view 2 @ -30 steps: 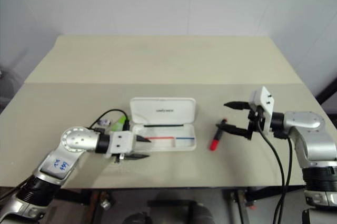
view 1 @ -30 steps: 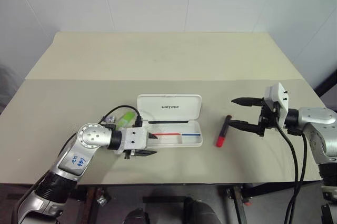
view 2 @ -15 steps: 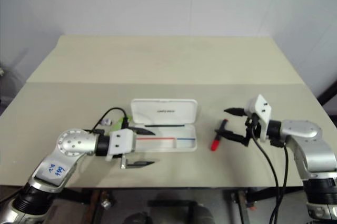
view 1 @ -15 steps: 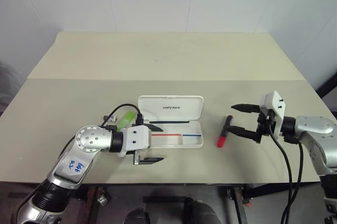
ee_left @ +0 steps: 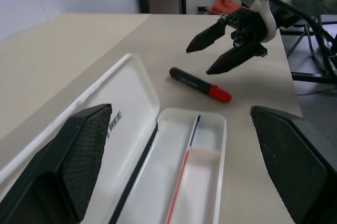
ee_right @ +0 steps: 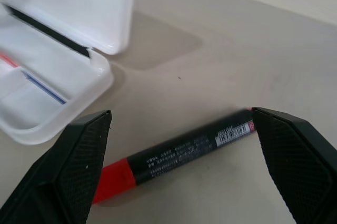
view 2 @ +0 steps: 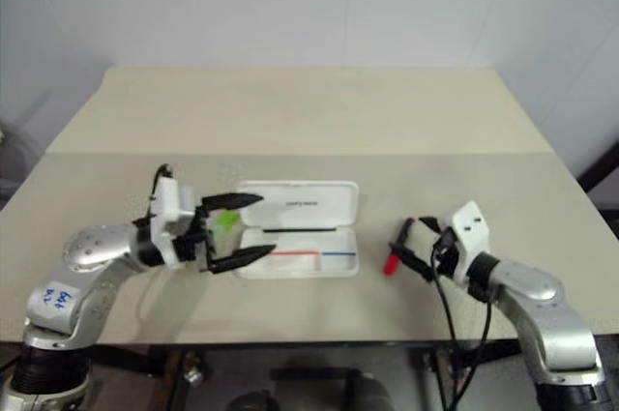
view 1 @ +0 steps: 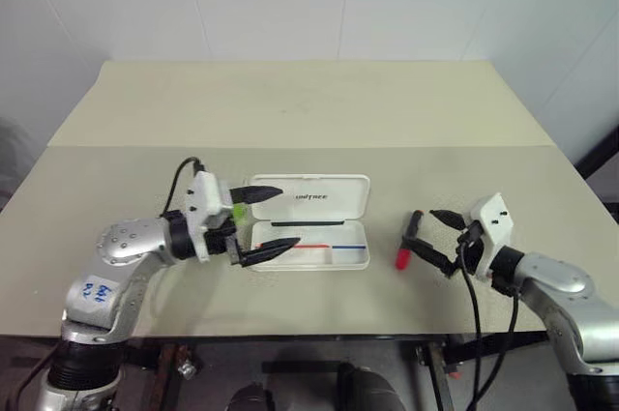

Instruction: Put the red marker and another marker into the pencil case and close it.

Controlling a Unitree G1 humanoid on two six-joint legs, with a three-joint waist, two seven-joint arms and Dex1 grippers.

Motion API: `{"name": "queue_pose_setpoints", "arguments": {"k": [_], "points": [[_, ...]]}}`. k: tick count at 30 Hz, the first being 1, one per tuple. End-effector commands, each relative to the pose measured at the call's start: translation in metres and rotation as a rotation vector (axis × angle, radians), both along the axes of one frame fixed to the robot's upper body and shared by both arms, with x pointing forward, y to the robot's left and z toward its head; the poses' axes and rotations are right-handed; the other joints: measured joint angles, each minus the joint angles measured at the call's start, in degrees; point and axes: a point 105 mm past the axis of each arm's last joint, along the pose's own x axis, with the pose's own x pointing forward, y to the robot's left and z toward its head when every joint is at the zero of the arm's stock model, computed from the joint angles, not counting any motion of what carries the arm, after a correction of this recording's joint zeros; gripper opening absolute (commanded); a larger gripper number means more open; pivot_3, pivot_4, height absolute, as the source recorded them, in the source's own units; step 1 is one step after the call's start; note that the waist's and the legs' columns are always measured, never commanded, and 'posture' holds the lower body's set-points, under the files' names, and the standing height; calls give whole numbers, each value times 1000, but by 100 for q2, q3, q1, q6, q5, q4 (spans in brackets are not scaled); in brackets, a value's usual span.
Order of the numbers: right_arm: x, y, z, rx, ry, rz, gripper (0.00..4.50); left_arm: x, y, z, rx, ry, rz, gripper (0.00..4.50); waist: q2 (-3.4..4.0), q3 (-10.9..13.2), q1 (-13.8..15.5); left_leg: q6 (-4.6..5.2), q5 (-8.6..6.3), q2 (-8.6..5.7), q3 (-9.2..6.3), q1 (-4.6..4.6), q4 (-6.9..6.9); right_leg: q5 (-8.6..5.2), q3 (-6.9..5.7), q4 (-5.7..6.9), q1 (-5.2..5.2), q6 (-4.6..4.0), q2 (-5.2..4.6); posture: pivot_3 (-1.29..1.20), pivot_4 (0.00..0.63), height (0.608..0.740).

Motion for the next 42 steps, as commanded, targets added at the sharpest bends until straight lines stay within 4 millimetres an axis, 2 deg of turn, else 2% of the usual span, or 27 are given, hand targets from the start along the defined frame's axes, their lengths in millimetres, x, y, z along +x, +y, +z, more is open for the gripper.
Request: {"name": "queue_pose_setpoints", "arguments": {"k": [1, 7, 10, 16, 20, 23, 29, 33, 38, 42], "points": [[1, 5, 3, -7, -38, -69, 4500, -10, 19, 4, -8, 19, -9, 4473, -3, -2, 1, 0, 0, 0, 1, 1, 0, 0, 0, -1, 1, 0, -1, 0, 150, 740], [8, 12, -11, -6, -3, -127, 4500, -23, 49, -1, -47, 99, -14, 4473, -8, -5, -3, 2, -2, 1, -3, 0, 0, -3, -2, -2, 1, -5, 0, 0, 150, 740], [15, 8, -21, -26, 26, -189, 4500, -28, 62, -4, -51, 107, -4, 4473, -9, -5, -6, 3, -3, 2, -3, 0, -4, -5, -5, -3, -1, -8, 0, 0, 150, 740], [17, 2, -32, -23, 63, -266, 4500, -34, 75, -3, -61, 124, -11, 4473, -18, -11, -3, 5, -5, 2, -5, -2, -4, -6, -7, -5, 0, -10, -2, 0, 150, 740], [18, -3, -41, -34, 91, -307, 4500, -34, 77, 0, -55, 116, -6, 4473, -25, -16, -8, 5, -4, 2, -5, 1, -4, -6, -7, -3, 1, -10, -3, 0, 150, 740], [20, -9, -46, -37, 106, -346, 3863, -35, 78, 0, -54, 114, -6, 4500, -36, -23, -5, 5, -5, 2, -7, 1, -4, -6, -7, -4, 4, -10, -3, 0, 150, 740], [23, -7, -45, -34, 97, -334, 1856, -37, 80, 2, -57, 115, 1, 4500, -59, -37, -2, 7, -2, 0, -9, 4, -4, -6, -8, -10, 11, -11, -7, 0, 150, 740], [33, -9, -36, -34, 54, -332, 715, -35, 79, 4, -69, 106, 9, 4500, -71, -44, -6, 8, -2, 2, -10, 15, -4, -19, -11, -25, 32, -36, -8, 0, 150, 740], [49, -8, -5, 11, -46, -304, 621, -34, 78, 8, -85, 90, 11, 4500, -64, -39, -20, 14, 1, 2, -8, 14, -4, -13, -12, -46, 39, -56, -10, 0, 150, 740], [57, -1, 23, 52, -131, -242, 621, -34, 77, 8, -89, 90, 13, 4500, -46, -29, -39, 8, -1, 4, -7, 0, -10, 5, -17, -20, 9, -24, -8, 0, 150, 740]]}}
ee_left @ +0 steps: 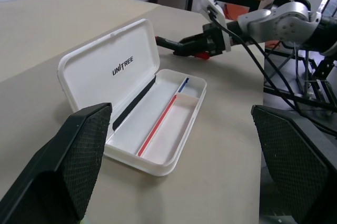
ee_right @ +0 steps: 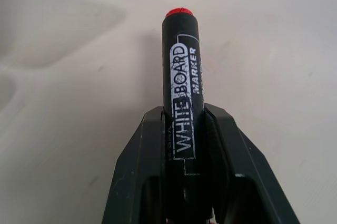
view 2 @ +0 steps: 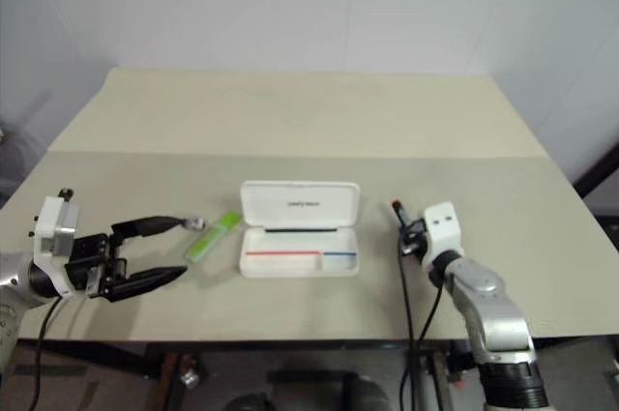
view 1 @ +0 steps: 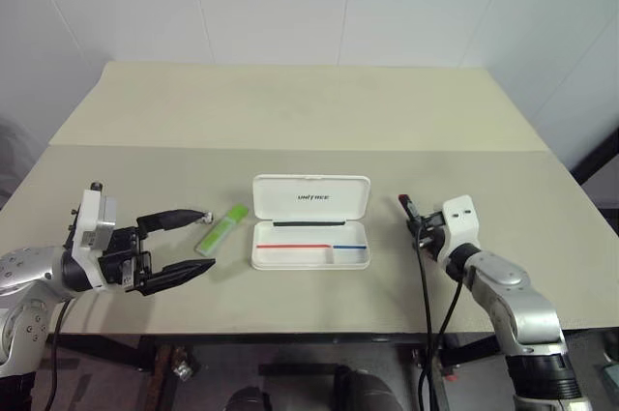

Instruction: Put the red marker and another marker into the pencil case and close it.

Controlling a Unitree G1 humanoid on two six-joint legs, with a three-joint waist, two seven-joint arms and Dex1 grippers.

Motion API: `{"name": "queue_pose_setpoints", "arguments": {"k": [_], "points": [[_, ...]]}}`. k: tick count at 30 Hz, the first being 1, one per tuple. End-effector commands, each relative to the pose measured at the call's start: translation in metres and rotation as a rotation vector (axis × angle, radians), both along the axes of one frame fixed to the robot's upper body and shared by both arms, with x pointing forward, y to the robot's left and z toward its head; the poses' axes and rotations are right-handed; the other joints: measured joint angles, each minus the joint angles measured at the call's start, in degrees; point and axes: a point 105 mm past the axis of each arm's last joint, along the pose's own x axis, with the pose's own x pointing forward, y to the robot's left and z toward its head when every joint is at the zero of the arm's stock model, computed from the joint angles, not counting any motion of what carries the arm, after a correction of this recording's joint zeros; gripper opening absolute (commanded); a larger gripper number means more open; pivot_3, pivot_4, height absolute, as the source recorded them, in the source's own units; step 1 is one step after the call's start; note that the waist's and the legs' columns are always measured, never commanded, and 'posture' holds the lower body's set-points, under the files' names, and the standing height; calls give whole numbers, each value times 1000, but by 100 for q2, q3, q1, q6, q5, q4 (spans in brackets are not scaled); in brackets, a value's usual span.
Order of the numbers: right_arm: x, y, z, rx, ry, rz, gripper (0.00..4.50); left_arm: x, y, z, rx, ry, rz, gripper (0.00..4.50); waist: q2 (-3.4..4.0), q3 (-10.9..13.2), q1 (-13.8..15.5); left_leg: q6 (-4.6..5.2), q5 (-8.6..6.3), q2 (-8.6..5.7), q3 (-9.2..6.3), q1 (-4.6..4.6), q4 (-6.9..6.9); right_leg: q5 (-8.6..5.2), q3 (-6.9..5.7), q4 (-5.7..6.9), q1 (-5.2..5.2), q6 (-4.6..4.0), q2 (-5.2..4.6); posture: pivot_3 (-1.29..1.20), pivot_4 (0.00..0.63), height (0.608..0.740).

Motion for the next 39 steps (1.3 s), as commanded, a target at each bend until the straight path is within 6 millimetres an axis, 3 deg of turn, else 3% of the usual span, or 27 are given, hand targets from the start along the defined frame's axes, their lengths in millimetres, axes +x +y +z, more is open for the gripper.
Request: {"name": "queue_pose_setpoints", "arguments": {"k": [1, 9, 12, 16, 18, 21, 25, 34, 39], "points": [[6, 2, 43, 16, -146, 55, 621, -4, -2, 12, -5, -57, -7, 4500, 3, 2, -8, -4, -1, 1, 0, -3, -1, 0, 0, 11, -10, 0, 1, 0, 150, 740], [10, 39, 107, 21, -334, 275, 621, -5, -3, 12, -17, -61, -5, 4500, 18, 11, -125, -12, -3, 9, 4, -4, -23, -4, -6, 8, -17, 0, 10, 0, 150, 740], [0, 71, 137, 5, -419, 454, 621, -5, -3, 11, -20, -57, -7, 4500, 22, 14, -123, -14, -4, 10, 3, -3, -24, -5, -7, 8, -19, -2, 11, 0, 150, 740], [-23, 117, 152, -76, -410, 751, 621, -5, -5, 10, -29, -55, -18, 4500, 26, 16, -116, -14, -4, 12, 4, -4, -25, -6, -8, 10, -22, -3, 11, 0, 150, 740], [-29, 130, 148, -130, -361, 840, 621, -6, -5, 9, -27, -58, -29, 4500, 26, 16, -113, -14, -5, 13, 3, -5, -26, -6, -10, 11, -22, -3, 11, 0, 150, 740], [-48, 155, 125, -314, -222, 1043, 621, -6, -4, 7, -19, -58, -32, 4500, 26, 16, -101, -13, -7, 13, 4, -7, -24, -6, -12, 13, -21, -3, 10, 0, 150, 740], [-60, 168, 112, -412, -167, 1155, 621, -6, -2, 4, -7, -56, -25, 4500, 26, 16, -101, -10, -11, 13, 3, -13, -24, -6, -16, 11, -23, -3, 9, 0, 150, 740], [-50, 202, 57, -550, -144, 1198, 621, -11, -5, 3, -3, -60, -14, 4500, 23, 14, -114, -15, -12, 15, 8, -14, -19, -6, -17, 12, -26, -3, 11, 0, 150, 740], [-47, 213, 46, -577, -153, 1214, 621, -14, -3, 3, -3, -62, 3, 4500, 23, 14, -116, -15, -12, 15, 8, -14, -19, -6, -17, 18, -27, -3, 11, 0, 150, 740]]}}
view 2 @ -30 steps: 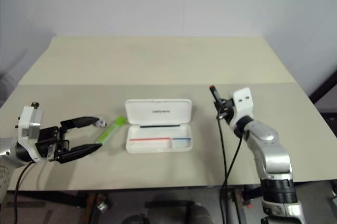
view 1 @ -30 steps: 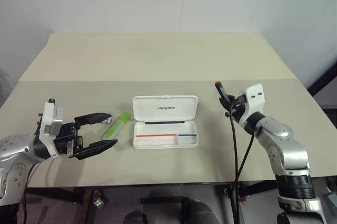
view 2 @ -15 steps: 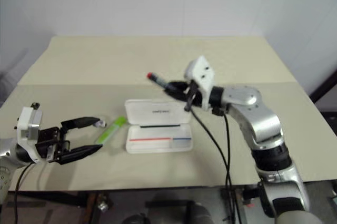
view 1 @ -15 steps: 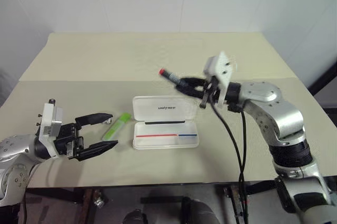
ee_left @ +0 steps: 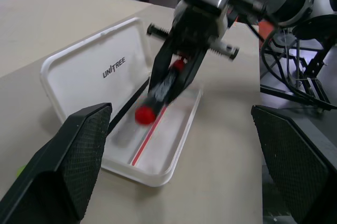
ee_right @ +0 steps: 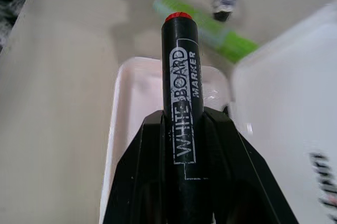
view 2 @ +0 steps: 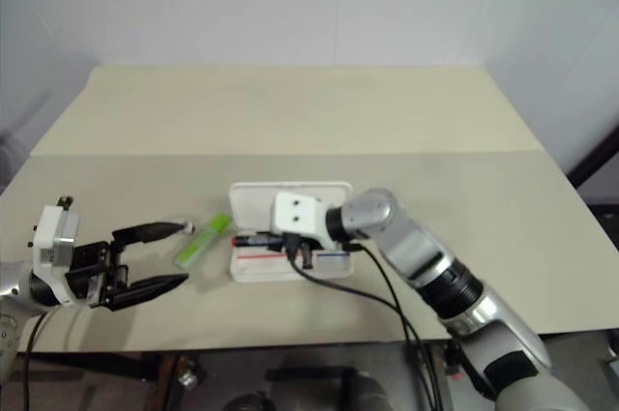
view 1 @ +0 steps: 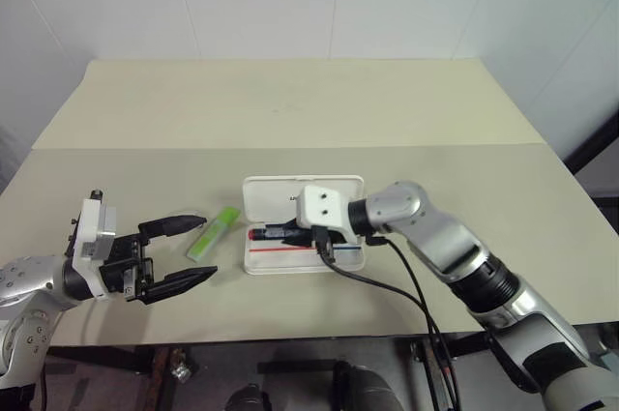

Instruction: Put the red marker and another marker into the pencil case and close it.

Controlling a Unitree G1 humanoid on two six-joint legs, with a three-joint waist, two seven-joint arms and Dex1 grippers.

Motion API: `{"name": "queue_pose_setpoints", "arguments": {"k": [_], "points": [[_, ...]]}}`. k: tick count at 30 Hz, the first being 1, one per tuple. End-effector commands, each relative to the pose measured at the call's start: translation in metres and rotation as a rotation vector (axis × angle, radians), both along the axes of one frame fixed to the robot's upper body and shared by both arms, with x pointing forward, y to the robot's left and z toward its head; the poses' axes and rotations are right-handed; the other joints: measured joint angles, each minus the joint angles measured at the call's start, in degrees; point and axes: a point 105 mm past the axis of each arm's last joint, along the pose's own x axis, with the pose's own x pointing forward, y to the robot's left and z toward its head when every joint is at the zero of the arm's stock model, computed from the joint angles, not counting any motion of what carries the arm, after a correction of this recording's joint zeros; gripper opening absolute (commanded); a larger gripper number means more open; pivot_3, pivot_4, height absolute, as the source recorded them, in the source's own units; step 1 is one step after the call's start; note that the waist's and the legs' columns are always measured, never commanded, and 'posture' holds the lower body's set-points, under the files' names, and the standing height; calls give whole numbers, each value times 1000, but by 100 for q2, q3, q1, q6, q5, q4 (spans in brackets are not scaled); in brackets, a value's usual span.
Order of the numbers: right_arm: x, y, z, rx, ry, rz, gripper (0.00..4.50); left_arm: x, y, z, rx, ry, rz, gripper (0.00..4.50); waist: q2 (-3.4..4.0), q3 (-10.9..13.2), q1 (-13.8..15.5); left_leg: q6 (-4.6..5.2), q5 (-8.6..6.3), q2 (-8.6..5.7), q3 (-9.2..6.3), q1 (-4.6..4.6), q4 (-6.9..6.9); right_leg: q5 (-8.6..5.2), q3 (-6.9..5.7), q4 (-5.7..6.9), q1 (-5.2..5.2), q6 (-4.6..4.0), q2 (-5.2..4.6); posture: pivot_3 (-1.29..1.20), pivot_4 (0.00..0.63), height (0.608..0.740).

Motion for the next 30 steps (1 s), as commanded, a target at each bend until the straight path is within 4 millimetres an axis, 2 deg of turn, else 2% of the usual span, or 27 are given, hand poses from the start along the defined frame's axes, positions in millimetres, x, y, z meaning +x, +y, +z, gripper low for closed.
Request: {"name": "queue_pose_setpoints", "arguments": {"k": [1, 7, 13, 19, 20, 23, 29, 30], "points": [[1, 5, 4, 8, -50, 23, 621, -5, 0, 11, -1, -59, 6, 4500, -1, 0, -1, 0, 0, 0, 0, 0, 0, 0, 0, 0, 0, 0, 1, 0, 150, 740], [15, 8, 6, 16, -74, 4, 621, -8, 2, 10, -3, -58, 18, 4500, 1, 1, -4, -1, -1, 2, 0, 0, 1, -1, 0, 0, 0, -1, 1, 0, 150, 740], [33, 2, 11, 12, -108, -44, 621, -10, 11, 9, 22, -46, 48, 4500, 1, 1, -5, -3, 0, 3, 0, 1, 2, -1, 0, 1, 0, -2, 2, 0, 150, 740], [38, -3, 14, -2, -124, -43, 621, -11, 20, 9, 45, -45, 75, 4500, 2, 1, -9, -7, -2, 7, 1, 1, -1, -2, 0, -1, -1, -4, 5, 0, 150, 740], [36, -4, 13, -10, -122, -31, 1370, -11, 20, 10, 46, -47, 76, 4500, 2, 1, -8, -6, -2, 7, 1, 0, -1, -2, 0, -2, -1, -4, 5, 0, 150, 740], [29, -5, 15, -7, -103, 0, 2246, -10, 20, 11, 45, -52, 77, 4500, 2, 1, -7, -7, -3, 7, 2, 0, -1, -2, 0, -2, -1, -4, 5, 0, 150, 740], [21, -3, 19, 19, -79, 20, 4416, -9, 19, 11, 43, -53, 79, 4500, 2, 1, -8, -8, -3, 10, 1, 1, -1, -3, 0, 0, -2, -4, 8, 0, 150, 740], [20, -3, 20, 21, -76, 22, 4466, -9, 19, 11, 42, -54, 80, 4500, 2, 1, -8, -8, -3, 10, 1, 1, 0, -3, 0, 0, -2, -4, 8, 0, 150, 740]]}}
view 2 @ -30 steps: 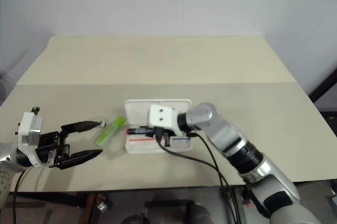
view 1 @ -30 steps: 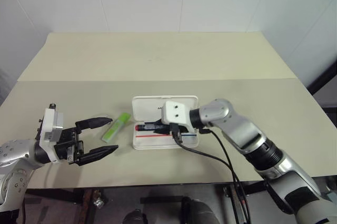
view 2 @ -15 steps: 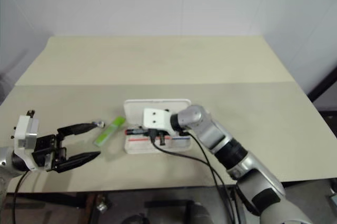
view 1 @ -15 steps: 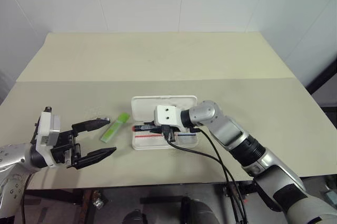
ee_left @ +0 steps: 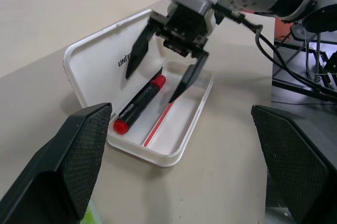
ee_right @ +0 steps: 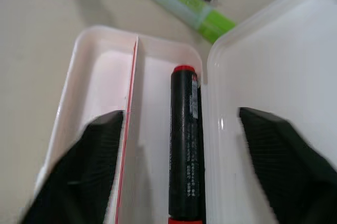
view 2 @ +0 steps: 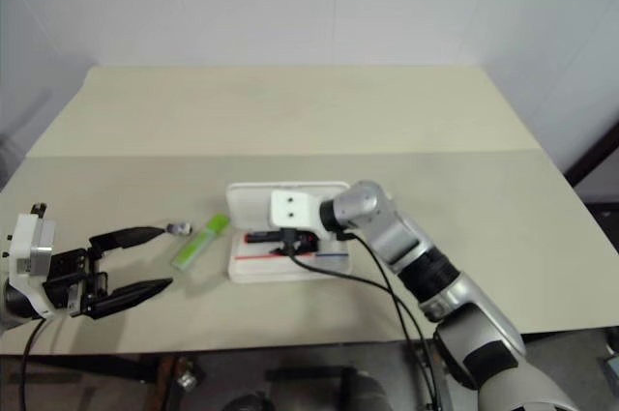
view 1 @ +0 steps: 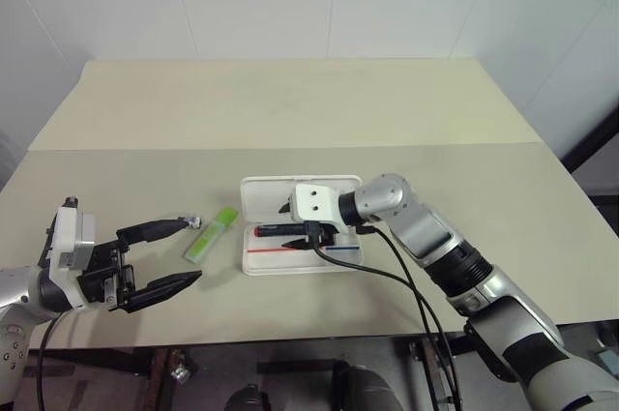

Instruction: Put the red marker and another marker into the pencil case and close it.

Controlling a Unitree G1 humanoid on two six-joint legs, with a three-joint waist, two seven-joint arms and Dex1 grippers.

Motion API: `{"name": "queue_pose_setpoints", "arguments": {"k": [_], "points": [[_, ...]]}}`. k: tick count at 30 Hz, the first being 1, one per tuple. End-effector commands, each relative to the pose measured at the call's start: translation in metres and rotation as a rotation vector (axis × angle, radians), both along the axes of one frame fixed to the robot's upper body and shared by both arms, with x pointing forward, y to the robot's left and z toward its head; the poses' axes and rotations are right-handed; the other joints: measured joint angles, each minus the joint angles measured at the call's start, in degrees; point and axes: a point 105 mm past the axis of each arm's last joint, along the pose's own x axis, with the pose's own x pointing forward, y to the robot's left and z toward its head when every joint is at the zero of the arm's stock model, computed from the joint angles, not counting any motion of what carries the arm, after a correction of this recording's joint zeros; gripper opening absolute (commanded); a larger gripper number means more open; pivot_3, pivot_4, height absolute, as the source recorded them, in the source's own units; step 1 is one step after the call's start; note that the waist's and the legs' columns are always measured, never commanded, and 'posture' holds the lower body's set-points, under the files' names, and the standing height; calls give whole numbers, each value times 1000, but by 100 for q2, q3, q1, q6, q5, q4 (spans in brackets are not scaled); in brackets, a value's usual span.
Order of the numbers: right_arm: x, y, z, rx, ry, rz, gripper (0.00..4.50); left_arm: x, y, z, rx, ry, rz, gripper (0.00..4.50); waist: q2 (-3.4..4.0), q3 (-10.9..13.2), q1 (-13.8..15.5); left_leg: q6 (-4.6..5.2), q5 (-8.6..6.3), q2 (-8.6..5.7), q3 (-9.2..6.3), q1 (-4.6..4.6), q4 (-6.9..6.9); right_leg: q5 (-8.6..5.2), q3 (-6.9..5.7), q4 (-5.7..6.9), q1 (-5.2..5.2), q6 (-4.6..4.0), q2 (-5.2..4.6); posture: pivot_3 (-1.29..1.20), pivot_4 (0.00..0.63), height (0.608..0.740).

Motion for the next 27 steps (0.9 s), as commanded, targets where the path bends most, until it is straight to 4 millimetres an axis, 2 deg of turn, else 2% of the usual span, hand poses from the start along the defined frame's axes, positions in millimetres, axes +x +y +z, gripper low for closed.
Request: {"name": "queue_pose_setpoints", "arguments": {"k": [1, 4, 9, 12, 16, 21, 27], "points": [[-8, 2, 15, 42, -16, 31, 4466, 1, 3, 8, 15, -37, 11, 4500, 0, 0, -1, 0, 0, 0, 0, 0, 0, 0, 0, 0, 0, 0, 0, 0, 150, 740], [-13, 1, 18, 53, -3, 44, 4466, 1, 2, 7, 12, -38, 16, 4500, 0, 0, 1, -1, 0, 0, 0, 0, 0, 0, 0, -1, 0, 0, 0, 0, 150, 740], [-40, -10, 37, 193, 135, 146, 4466, 4, 0, 5, 4, -63, 91, 4500, 0, 0, 16, -1, -3, 1, 0, -1, -2, -1, 0, -5, 0, -1, 1, 0, 150, 740], [-54, -30, 45, 274, 202, 201, 4466, 5, -2, 1, 0, -64, 164, 4500, -1, -1, 20, 3, -7, 0, 0, -1, -1, 0, 0, -7, 2, 0, 0, 0, 150, 740], [-60, -53, 50, 313, 245, 215, 4466, 15, 2, -6, 11, -62, 334, 4500, -2, -1, 25, 10, -13, -1, 0, -1, 3, 0, 0, -10, 5, 2, -1, 0, 150, 740], [-42, -77, 49, 354, 262, 104, 4466, 31, 7, -16, -20, -64, 549, 4500, -3, -2, 9, 3, -9, 0, 2, 12, 5, -1, 6, -13, 6, 1, 0, 0, 150, 740], [-24, -93, 47, 370, 237, -9, 4466, 31, -3, -41, -40, 62, 640, 4500, -3, -2, 18, -2, -6, 0, 1, 13, 5, -2, 7, -9, 5, -2, 0, 0, 150, 740]]}}
